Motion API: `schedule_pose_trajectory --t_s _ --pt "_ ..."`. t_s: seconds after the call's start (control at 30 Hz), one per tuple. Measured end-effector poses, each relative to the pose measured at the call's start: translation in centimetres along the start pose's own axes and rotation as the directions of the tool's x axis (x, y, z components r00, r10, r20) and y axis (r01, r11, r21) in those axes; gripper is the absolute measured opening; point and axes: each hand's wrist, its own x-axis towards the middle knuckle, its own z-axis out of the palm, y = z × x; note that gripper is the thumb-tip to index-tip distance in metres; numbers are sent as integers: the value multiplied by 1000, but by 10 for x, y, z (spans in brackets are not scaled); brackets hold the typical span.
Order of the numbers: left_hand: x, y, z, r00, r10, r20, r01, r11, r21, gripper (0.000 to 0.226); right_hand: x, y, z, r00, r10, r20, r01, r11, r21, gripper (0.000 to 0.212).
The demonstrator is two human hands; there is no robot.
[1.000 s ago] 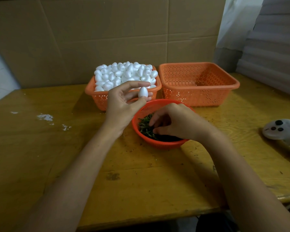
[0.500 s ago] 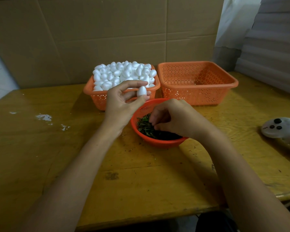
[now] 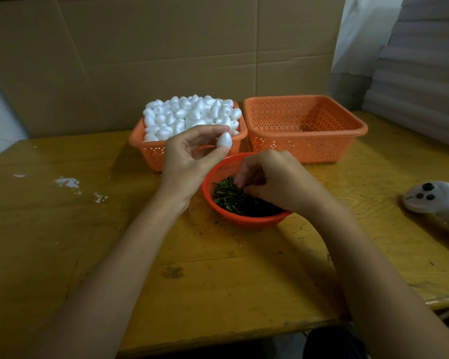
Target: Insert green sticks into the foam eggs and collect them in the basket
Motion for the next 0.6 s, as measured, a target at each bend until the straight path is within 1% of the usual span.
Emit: schedule_pose_trajectory --t_s 0.17,0.33,0.6 --pt "-1 1 0 1000 6 5 -6 1000 -14 31 0 0 0 999 37 0 -37 997 62 34" --pt "0 -1 -2 1000 14 -3 -14 1000 9 25 -1 -1 -1 999 23 27 -24 999 49 36" --pt "-1 -1 -1 1000 -15 -12 15 1000 -6 27 -1 0 -1 1000 22 20 -23 999 32 39"
